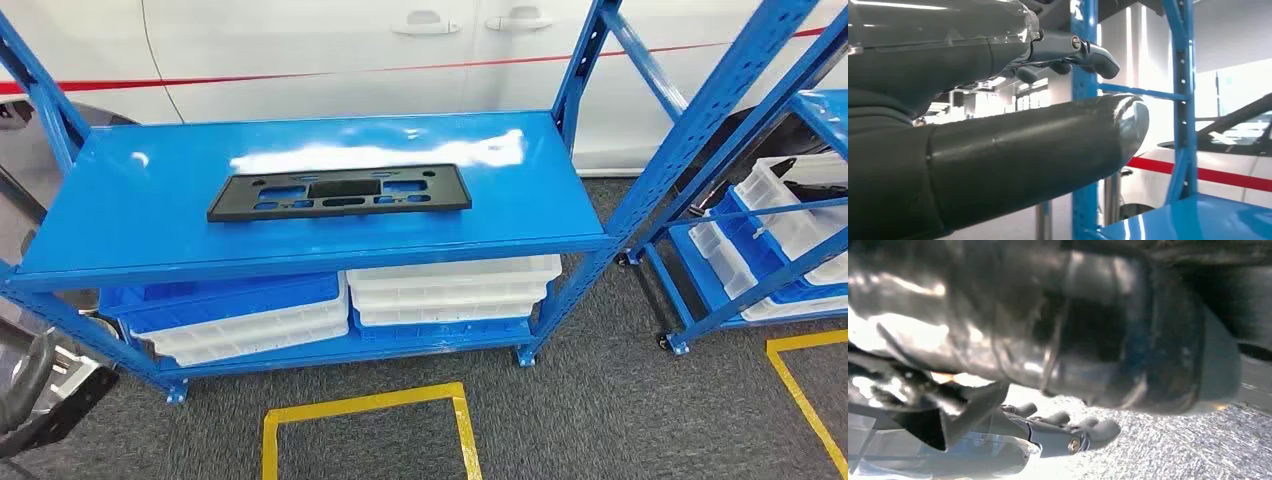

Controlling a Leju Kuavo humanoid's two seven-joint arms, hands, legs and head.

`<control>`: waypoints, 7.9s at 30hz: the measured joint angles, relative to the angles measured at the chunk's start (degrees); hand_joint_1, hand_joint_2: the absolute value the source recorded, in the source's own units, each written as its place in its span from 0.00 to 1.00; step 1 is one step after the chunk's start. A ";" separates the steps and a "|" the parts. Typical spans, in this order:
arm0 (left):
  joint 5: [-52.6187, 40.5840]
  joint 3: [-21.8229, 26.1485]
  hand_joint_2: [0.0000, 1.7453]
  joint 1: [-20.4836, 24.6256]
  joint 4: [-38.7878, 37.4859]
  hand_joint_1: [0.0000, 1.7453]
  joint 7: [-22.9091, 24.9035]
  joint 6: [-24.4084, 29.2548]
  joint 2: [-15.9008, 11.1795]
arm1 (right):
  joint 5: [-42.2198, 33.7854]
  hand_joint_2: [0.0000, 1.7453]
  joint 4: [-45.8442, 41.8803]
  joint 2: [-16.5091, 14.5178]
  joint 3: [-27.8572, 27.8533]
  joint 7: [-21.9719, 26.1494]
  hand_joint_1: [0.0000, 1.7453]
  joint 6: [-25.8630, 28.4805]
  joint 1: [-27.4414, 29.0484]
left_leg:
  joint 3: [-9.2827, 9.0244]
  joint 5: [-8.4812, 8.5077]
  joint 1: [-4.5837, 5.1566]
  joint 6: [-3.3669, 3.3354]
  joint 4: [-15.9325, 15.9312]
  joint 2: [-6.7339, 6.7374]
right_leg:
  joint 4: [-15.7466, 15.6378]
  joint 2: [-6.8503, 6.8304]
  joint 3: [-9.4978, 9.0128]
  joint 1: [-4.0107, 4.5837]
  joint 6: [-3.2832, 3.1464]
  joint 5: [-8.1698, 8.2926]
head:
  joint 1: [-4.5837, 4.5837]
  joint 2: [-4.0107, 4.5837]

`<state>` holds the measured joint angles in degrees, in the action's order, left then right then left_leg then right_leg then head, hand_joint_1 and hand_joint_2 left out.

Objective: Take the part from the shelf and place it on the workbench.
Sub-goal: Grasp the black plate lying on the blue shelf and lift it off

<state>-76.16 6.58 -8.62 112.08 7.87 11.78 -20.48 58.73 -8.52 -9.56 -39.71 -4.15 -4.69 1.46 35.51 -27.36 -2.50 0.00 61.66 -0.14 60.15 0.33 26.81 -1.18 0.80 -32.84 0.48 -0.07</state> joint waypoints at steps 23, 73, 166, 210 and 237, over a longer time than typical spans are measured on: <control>-0.44 -7.42 0.00 6.10 -6.76 0.00 0.43 1.08 0.55 | -0.77 0.00 0.37 -0.39 -0.02 0.67 0.00 -1.82 0.08 | 0.98 -5.20 0.38 2.48 8.03 -0.02 | -5.20 -0.11 2.77 1.80 -5.61 6.56 | 0.31 0.00; -7.27 -17.14 0.00 12.81 -13.76 0.00 1.03 3.37 2.49 | 0.01 0.00 0.39 0.50 -0.03 0.37 0.00 -4.43 -0.19 | -2.97 -0.29 -0.78 0.74 -2.43 0.69 | -0.62 0.39 4.63 0.66 1.47 4.46 | 0.19 0.00; 8.48 -7.93 1.00 11.05 -26.32 0.00 -5.94 8.29 2.63 | 0.39 0.00 0.44 0.27 0.13 1.39 0.00 -3.09 0.01 | -3.25 -0.20 1.10 -1.21 -2.74 0.53 | 0.58 0.27 5.64 1.73 -0.91 4.42 | 0.19 0.00; 9.56 -8.81 1.00 16.42 -34.30 0.00 -10.04 8.38 1.69 | 0.38 0.00 0.70 0.02 0.10 1.86 0.00 -2.31 0.08 | 0.82 -2.32 0.81 1.30 5.41 0.47 | -2.20 0.01 4.70 1.74 -3.25 5.18 | 0.22 0.00; 9.10 -14.72 1.00 24.00 -50.79 0.00 -13.72 8.99 3.90 | 1.18 1.00 0.74 0.66 0.33 2.01 0.00 -2.90 -0.04 | 3.38 -6.95 1.67 0.68 11.08 0.03 | -3.63 -0.27 4.46 1.95 -3.89 6.33 | 0.22 0.00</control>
<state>-67.06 -8.14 15.39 61.29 -5.85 20.77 -16.58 59.91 -7.79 -8.91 -39.39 -2.15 -7.59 1.42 38.89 -34.31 -0.82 0.68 72.74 -0.10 56.53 0.07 31.26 0.76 -3.09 -26.51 0.70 -0.07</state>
